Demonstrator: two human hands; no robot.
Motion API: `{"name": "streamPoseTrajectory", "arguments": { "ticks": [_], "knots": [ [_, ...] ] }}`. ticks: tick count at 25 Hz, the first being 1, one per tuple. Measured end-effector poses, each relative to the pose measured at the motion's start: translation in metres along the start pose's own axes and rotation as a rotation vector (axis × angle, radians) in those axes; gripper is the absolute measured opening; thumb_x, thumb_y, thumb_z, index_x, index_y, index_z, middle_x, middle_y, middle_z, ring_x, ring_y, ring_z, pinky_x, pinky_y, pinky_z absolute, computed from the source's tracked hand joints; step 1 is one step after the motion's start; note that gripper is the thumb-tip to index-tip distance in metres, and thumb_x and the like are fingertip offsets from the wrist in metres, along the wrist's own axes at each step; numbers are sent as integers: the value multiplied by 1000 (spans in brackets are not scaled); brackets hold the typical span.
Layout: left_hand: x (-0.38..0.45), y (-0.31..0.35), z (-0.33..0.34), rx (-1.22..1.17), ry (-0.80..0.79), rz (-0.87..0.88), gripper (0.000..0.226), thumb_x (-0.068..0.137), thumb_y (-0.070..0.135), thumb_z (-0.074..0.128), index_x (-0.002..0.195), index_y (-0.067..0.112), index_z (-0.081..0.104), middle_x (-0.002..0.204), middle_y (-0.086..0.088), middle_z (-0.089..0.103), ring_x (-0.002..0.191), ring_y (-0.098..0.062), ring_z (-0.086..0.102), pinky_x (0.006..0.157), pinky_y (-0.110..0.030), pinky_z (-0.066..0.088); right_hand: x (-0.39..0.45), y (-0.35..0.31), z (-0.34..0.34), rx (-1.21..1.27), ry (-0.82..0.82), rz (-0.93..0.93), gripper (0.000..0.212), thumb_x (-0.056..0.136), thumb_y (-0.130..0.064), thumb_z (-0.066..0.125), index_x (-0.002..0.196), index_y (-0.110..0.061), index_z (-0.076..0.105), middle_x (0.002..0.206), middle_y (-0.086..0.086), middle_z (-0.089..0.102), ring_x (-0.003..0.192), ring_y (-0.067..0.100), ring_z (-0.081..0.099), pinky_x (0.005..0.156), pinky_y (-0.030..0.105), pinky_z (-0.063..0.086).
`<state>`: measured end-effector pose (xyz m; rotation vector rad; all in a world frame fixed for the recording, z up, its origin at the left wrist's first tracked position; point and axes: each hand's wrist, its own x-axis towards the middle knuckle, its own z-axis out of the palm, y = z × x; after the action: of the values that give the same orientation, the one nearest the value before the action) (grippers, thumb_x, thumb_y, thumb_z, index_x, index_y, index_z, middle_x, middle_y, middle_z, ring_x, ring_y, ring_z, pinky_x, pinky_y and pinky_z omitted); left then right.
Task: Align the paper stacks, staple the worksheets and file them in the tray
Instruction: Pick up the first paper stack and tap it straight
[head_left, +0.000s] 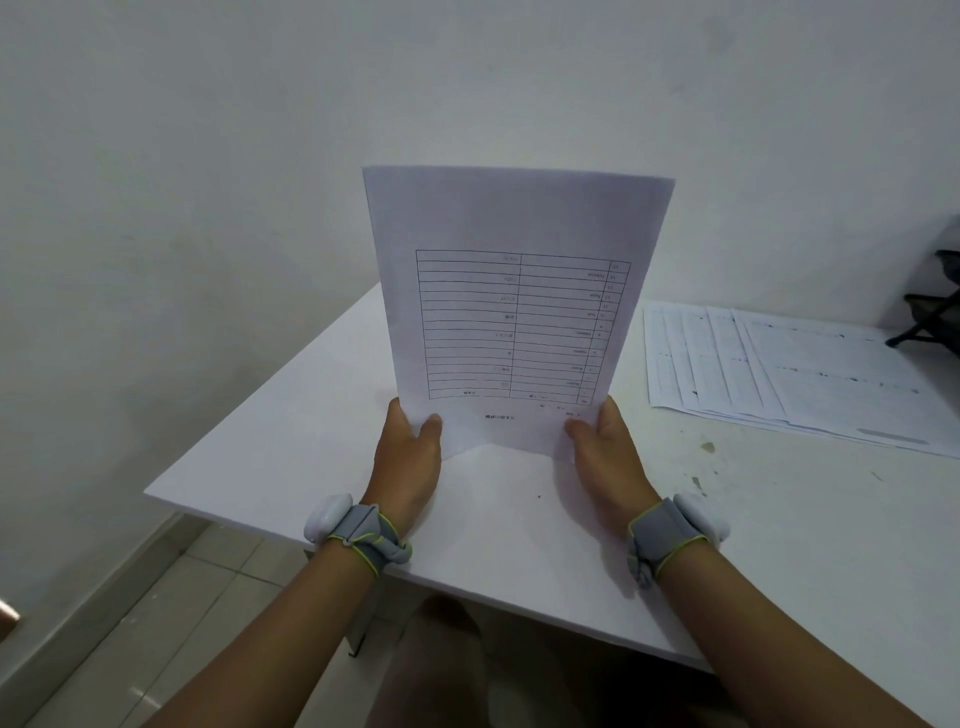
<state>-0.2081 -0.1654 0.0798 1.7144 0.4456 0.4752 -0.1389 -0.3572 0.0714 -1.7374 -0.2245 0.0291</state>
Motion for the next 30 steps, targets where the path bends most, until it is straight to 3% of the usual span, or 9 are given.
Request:
{"name": "streamPoseTrajectory", "arguments": {
  "ticks": [7,10,14,17,20,25,28,30],
  "knots": [
    [14,4,3,112,23,43,30,97,15,44,127,21,44,111,11,53,99,-13,49,82,-19,33,11,-3,-3,-156,-4,-24,30,95,-14,41,118,-34,43,122,-12,57,112,19,54,97,35,42],
    [20,4,2,148,20,40,33,97,17,44,130,19,42,114,9,54,96,-13,52,85,-24,34,15,-4,-2,-196,0,-32,26,95,-14,41,116,-29,44,118,-13,57,107,20,55,89,33,41],
    [31,1,0,207,27,45,30,96,17,45,126,21,43,99,15,54,90,-13,56,70,-19,38,22,-7,1,-295,-19,-54,32,95,-16,44,126,-25,50,117,-13,59,102,17,56,85,31,44],
    [39,-3,1,323,28,38,36,96,16,43,132,16,39,105,5,55,90,-19,54,76,-26,39,26,-3,6,-431,19,-52,28,93,-19,48,121,-22,54,107,-5,68,92,25,62,87,42,52],
    [50,-7,5,533,17,24,42,97,16,42,138,12,33,109,-7,60,94,-30,57,80,-35,43,32,6,11,-605,63,-59,30,90,-26,52,119,-24,55,90,-7,68,83,25,63,91,45,47],
    [64,-13,12,858,38,66,51,97,18,44,146,14,27,135,-11,52,120,-33,46,98,-40,32,52,16,16,-767,111,-5,39,85,-39,57,121,-25,53,105,-10,69,98,20,62,89,36,36],
    [76,-15,12,878,55,77,60,96,21,47,150,19,20,137,-9,48,124,-31,42,99,-42,30,64,19,20,-786,164,25,41,82,-45,59,118,-26,53,102,-10,69,99,20,62,87,36,34],
    [84,-17,10,858,52,100,55,95,21,49,145,21,27,135,-8,49,123,-30,42,99,-42,30,70,19,22,-812,187,35,41,81,-48,60,115,-27,54,100,-10,69,98,20,61,86,36,34]
  ]
}}
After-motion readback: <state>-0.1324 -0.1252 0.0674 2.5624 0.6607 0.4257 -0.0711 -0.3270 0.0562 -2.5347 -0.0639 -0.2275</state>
